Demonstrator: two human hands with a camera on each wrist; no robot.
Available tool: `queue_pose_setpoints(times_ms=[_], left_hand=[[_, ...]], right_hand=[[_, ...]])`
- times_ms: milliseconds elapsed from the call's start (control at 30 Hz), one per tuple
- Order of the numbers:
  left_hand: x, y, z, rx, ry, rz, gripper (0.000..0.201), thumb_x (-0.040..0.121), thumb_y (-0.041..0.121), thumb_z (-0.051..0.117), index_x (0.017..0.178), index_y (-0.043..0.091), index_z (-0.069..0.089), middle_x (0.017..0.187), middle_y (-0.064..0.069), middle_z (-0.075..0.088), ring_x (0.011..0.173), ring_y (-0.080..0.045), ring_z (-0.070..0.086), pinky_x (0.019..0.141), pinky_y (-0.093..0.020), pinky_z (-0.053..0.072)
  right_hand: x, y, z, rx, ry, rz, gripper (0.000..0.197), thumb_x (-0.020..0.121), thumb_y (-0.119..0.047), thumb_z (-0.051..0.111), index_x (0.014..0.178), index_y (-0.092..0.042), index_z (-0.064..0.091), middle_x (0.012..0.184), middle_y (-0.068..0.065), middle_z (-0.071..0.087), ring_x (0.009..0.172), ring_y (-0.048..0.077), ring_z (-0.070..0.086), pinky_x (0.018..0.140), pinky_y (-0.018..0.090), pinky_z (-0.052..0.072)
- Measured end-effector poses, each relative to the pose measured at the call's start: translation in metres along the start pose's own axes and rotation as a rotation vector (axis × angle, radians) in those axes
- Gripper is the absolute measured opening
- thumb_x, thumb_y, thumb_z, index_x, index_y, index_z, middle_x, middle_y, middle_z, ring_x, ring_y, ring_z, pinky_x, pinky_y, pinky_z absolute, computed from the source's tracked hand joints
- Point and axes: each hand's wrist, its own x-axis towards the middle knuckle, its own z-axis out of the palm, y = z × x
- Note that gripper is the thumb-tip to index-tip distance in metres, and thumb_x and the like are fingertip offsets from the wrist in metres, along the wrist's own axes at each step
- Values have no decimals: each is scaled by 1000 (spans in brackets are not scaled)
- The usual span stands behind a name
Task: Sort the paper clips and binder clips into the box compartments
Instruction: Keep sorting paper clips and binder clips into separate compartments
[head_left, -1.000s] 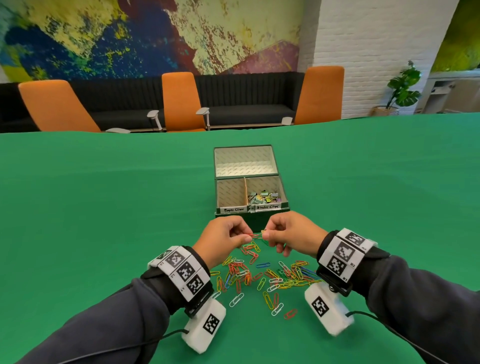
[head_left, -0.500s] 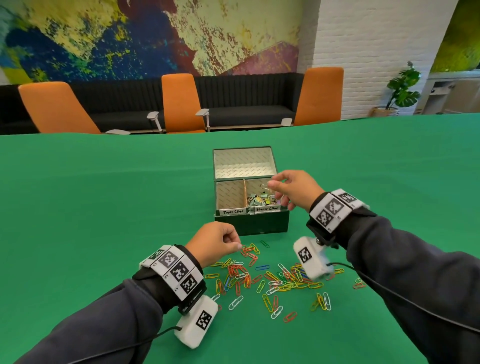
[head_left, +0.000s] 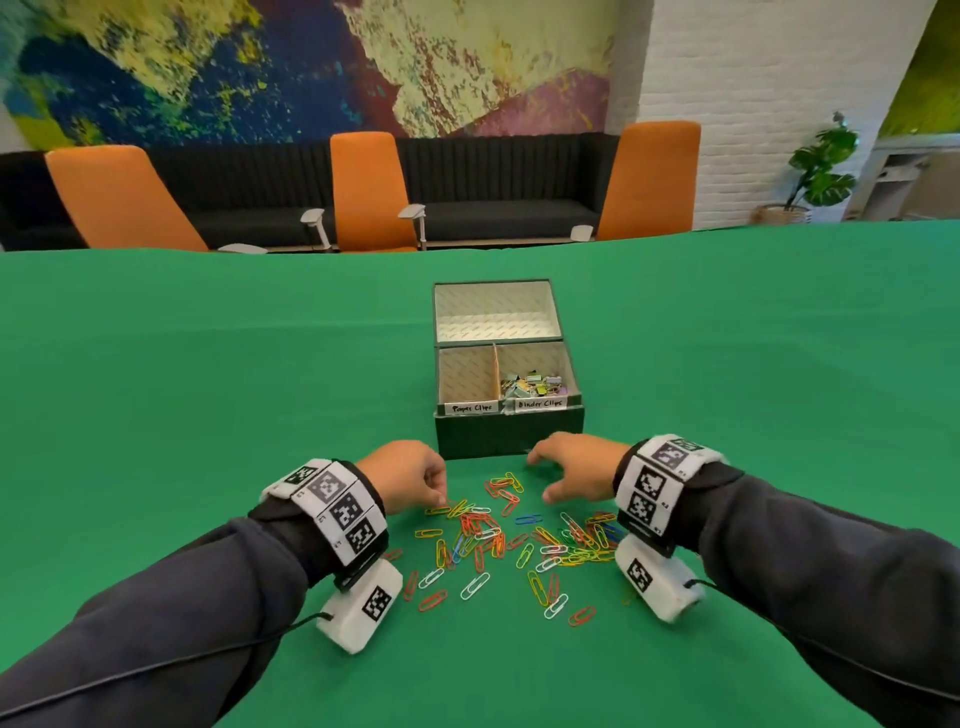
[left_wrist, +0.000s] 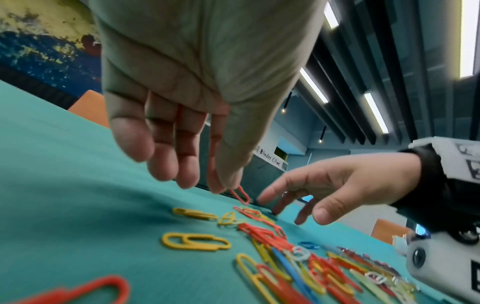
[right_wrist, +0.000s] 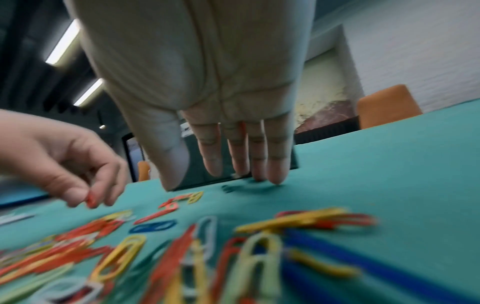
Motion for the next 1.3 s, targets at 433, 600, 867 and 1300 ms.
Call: queue_pose_setpoints(times_ms=[433, 600, 867, 1300], left_hand=[[3, 18, 13, 134, -234, 45, 63, 69, 30, 78, 121, 16, 44, 118, -11, 51, 102, -26, 53, 82, -30, 41], [12, 42, 14, 134, -249, 80, 39, 78, 18, 71, 113, 11, 53, 105, -12, 60, 65, -15, 48, 54, -22, 35], [12, 48, 19, 44, -232, 117, 19, 80, 2, 55, 83, 20, 59, 65, 7, 53, 57, -14, 54, 59, -21, 46], [-12, -4, 19, -871, 57, 2, 26, 79, -15, 58, 68, 7, 51, 59, -8, 54, 38, -4, 53, 43, -16, 49]], right_hand=[[-8, -30, 23, -85, -55, -119, 40, 79, -16, 68, 115, -12, 52, 121, 11, 48, 105, 28, 53, 82, 30, 42], [-17, -23, 20, -66, -54, -116, 26, 84, -7, 58, 110, -8, 59, 113, 10, 63, 84, 17, 46, 73, 27, 38], [-18, -22, 11, -50, -51, -91, 20, 82, 1, 51, 90, -17, 55, 90, 5, 55, 77, 17, 48, 63, 25, 37], [15, -23, -54, 670, 335, -99, 23, 84, 2, 58, 72, -18, 56, 66, -3, 57, 50, 8, 51, 43, 14, 46]])
